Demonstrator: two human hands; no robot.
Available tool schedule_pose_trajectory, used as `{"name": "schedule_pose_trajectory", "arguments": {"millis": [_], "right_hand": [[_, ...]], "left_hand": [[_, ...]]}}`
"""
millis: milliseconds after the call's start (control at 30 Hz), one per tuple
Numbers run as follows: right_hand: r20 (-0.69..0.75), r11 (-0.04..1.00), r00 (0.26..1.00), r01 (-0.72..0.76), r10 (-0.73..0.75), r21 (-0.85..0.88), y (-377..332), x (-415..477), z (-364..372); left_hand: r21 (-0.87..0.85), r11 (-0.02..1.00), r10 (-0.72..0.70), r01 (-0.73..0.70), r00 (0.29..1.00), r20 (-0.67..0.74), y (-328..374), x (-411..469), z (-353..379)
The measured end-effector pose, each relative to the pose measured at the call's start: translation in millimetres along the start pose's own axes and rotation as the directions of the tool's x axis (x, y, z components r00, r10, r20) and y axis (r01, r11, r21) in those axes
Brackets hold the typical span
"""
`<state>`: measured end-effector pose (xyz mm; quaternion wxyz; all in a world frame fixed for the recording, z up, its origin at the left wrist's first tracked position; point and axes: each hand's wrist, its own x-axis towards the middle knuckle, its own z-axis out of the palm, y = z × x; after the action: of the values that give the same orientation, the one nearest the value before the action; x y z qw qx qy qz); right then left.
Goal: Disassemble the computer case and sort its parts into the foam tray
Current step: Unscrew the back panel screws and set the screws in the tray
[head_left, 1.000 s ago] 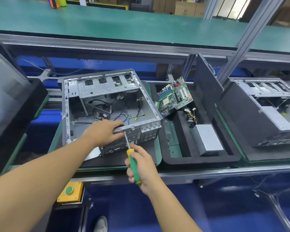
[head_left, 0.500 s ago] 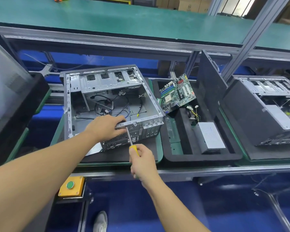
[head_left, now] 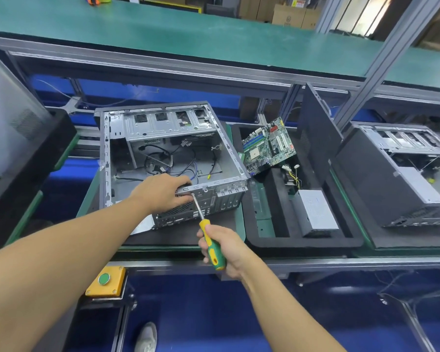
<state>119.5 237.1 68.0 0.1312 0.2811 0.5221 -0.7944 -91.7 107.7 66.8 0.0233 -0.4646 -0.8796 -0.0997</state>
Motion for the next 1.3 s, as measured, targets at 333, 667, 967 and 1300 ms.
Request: {"name": "schedule_pose_trajectory", "arguments": {"millis": [333,667,967,1300], "right_hand": [[-0.089,0.995,0.995,0.037,-0.046,-0.098,-1.0,-5.5,14.0],[-0.033,0.974,0.997,0.079,-0.073,0.211,18.8,-6.6,24.1],[-0.281,0.966,0.940,0.133,-0.193,-0.221,5.8,-11.5,33.9],[0.146,0.836,0.989,-0.104,0.028,0.538,12.9,-9.6,18.5]], "left_hand": [[0.009,1.000,-0.010,0.010,1.000,0.011,-0.4,0.8,2.9],[0.023,1.000,-0.012,0.012,1.000,0.011,-1.4,1.8,3.8],[0.019,1.000,-0.016,0.016,1.000,0.002,1.3,0.5,2.5],[0.040,0.999,-0.020,0.019,1.000,0.013,1.3,0.9,1.4]]}}
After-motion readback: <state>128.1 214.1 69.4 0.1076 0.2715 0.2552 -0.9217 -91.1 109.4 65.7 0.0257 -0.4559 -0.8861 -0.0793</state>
